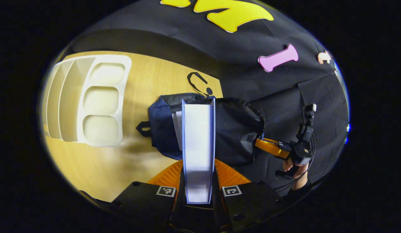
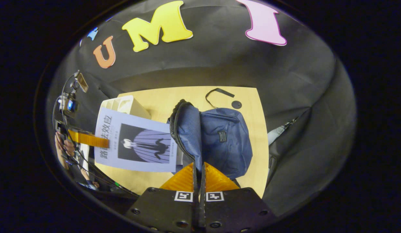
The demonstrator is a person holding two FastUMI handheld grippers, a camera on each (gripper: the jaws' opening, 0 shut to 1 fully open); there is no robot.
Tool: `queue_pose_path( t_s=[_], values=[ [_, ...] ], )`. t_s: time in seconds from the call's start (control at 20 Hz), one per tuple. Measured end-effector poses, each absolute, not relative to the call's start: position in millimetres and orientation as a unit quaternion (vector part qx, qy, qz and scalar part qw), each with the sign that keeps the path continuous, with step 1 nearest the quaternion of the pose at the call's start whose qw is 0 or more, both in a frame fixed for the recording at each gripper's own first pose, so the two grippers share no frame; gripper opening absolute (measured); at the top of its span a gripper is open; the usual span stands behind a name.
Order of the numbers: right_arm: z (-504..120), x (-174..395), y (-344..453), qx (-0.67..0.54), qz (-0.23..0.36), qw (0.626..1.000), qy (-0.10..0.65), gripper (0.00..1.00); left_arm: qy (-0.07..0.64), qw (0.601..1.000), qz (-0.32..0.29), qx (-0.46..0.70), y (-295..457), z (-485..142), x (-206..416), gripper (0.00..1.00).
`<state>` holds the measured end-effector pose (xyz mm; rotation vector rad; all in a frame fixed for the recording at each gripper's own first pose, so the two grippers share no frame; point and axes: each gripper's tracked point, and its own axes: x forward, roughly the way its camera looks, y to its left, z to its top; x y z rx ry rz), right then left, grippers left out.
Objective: Open the schoolbag, grab two books from the bookshelf and put them into the schoolbag.
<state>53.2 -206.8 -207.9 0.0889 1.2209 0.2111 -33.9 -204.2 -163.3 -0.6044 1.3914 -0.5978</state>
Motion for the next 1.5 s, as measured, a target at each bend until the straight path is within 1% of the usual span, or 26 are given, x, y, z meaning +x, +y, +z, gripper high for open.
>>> queue_pose_path(
  t_s=[0.05, 0.1, 0.15, 0.25, 0.55, 0.8, 0.85, 0.9, 1.05, 1.1, 1.15, 1.2, 1.25, 1.3, 1.35, 1.4, 1.45, 1.5],
  values=[
    [-207.6, 53.1, -208.2, 0.042, 0.098, 0.813, 0.572, 0.0, 0.622, 0.683, -0.263, -0.279, -209.2, -175.2, -34.0, 0.38],
    [-206.9, 55.1, -209.6, 0.043, 0.096, 0.813, 0.572, 0.0, 0.621, 0.683, -0.258, -0.285, -212.1, -186.0, -33.2, 0.42],
    [-206.5, 55.9, -210.4, 0.044, 0.095, 0.814, 0.572, 0.0, 0.62, 0.684, -0.252, -0.292, -214.8, -194.9, -32.3, 0.39],
    [-204.3, 57.1, -211.9, 0.044, 0.094, 0.814, 0.572, 0.0, 0.614, 0.684, -0.246, -0.308, -222.3, -207.7, -29.5, 0.37],
    [-201.0, 59.6, -215.7, 0.036, 0.091, 0.812, 0.575, 0.0, 0.604, 0.66, -0.264, -0.362, -255.8, -228.6, -27.4, 0.37],
    [-193.8, 66.7, -219.2, 0.036, 0.086, 0.816, 0.571, 0.0, 0.589, 0.654, -0.27, -0.39, -268.4, -245.4, -21.0, 0.37],
    [-192.6, 67.6, -219.8, 0.035, 0.084, 0.816, 0.571, 0.03, 0.586, 0.652, -0.272, -0.396, -271.0, -247.8, -20.3, 0.37],
    [-190.8, 69.0, -219.6, 0.033, 0.084, 0.816, 0.571, 0.0, 0.584, 0.651, -0.276, -0.4, -275.1, -250.6, -20.3, 0.37],
    [-186.3, 73.4, -215.2, 0.028, 0.086, 0.817, 0.57, 0.0, 0.573, 0.653, -0.288, -0.404, -289.6, -259.0, -16.9, 0.37],
    [-185.1, 74.1, -213.2, 0.027, 0.087, 0.817, 0.569, 0.03, 0.569, 0.653, -0.291, -0.407, -294.3, -261.0, -13.9, 0.37],
    [-183.3, 75.2, -211.3, 0.024, 0.088, 0.818, 0.568, 0.03, 0.564, 0.652, -0.295, -0.412, -299.7, -263.9, -11.9, 0.37],
    [-182.7, 76.1, -209.2, 0.022, 0.089, 0.818, 0.568, 0.0, 0.561, 0.648, -0.297, -0.42, -304.5, -269.1, -10.4, 0.37],
    [-182.1, 76.8, -207.9, 0.021, 0.09, 0.818, 0.568, 0.0, 0.557, 0.644, -0.3, -0.43, -310.0, -273.0, -8.3, 0.37],
    [-181.7, 77.4, -206.3, 0.019, 0.091, 0.817, 0.569, 0.0, 0.553, 0.639, -0.303, -0.44, -314.5, -277.0, -7.5, 0.37],
    [-181.9, 78.1, -205.7, 0.016, 0.091, 0.817, 0.569, 0.03, 0.55, 0.634, -0.306, -0.45, -320.4, -282.6, -6.4, 0.37],
    [-182.4, 78.6, -205.3, 0.013, 0.09, 0.816, 0.57, 0.0, 0.549, 0.627, -0.307, -0.46, -326.4, -287.2, -5.7, 0.37],
    [-182.7, 80.0, -205.0, 0.013, 0.09, 0.816, 0.572, 0.03, 0.547, 0.622, -0.308, -0.468, -331.4, -291.8, -5.7, 0.37],
    [-182.8, 80.6, -204.8, 0.012, 0.088, 0.815, 0.573, 0.0, 0.545, 0.618, -0.311, -0.474, -334.9, -294.9, -5.4, 0.37]
  ],
)
